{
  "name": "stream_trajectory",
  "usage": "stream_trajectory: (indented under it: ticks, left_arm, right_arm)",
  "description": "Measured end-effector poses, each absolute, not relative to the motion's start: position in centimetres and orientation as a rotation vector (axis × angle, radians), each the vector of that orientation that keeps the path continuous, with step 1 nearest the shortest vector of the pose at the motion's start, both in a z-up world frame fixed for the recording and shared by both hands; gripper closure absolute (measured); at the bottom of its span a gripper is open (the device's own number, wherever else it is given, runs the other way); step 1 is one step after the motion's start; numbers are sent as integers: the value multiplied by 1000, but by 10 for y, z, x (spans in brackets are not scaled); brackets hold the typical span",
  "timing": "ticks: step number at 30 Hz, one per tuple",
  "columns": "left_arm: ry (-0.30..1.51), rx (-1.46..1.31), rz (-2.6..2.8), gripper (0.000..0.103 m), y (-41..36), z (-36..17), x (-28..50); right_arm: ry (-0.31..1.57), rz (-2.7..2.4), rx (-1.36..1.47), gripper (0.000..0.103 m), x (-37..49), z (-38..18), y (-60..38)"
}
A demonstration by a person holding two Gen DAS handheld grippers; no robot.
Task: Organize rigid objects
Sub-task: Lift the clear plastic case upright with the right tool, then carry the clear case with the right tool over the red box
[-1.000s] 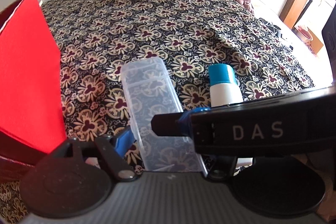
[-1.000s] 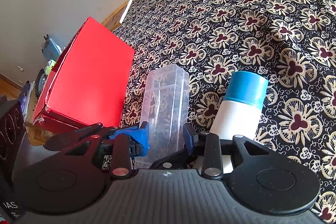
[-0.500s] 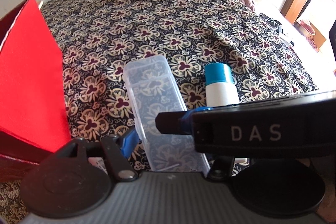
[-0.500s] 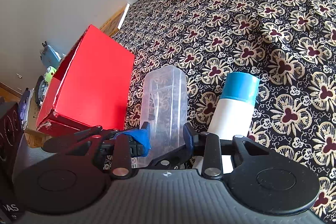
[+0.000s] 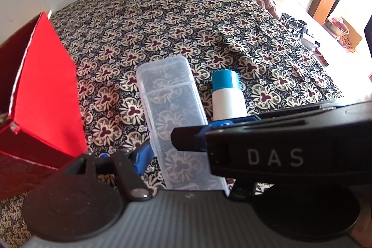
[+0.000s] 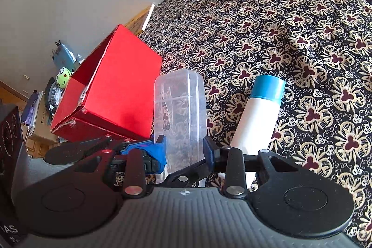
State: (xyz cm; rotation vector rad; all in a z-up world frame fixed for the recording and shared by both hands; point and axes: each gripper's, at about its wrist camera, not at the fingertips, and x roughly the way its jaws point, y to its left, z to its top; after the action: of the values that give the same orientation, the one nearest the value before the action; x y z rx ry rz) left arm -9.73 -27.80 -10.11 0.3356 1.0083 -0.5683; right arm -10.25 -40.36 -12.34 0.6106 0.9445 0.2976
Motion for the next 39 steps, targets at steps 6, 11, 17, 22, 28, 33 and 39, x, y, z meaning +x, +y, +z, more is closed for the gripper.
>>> stream_trajectory:
  ticks: [6, 11, 17, 22, 28, 33, 39]
  left_arm:
    - [1008, 335, -549, 47, -276, -88, -114]
    - [998, 329, -535, 47, -274, -75, -128]
    - [977, 331, -502, 47, -269, -60, -145]
    - [957, 325, -484, 48, -260, -47, -151]
    - [903, 317, -492, 48, -246, -26, -147]
    - [861, 323, -521, 49, -229, -9, -133]
    - [776, 338, -540, 49, -204, 18, -108]
  right_arm:
    - [939, 325, 585, 85, -114, -109, -400]
    - [930, 355, 579, 85, -122, -97, -397]
    - [913, 387, 578, 85, -131, -85, -389]
    - [876, 391, 563, 85, -128, -69, -381]
    - [829, 370, 560, 85, -119, -52, -365]
    - [774, 347, 545, 85, -103, -32, -345]
    - [698, 350, 483, 85, -70, -1, -312]
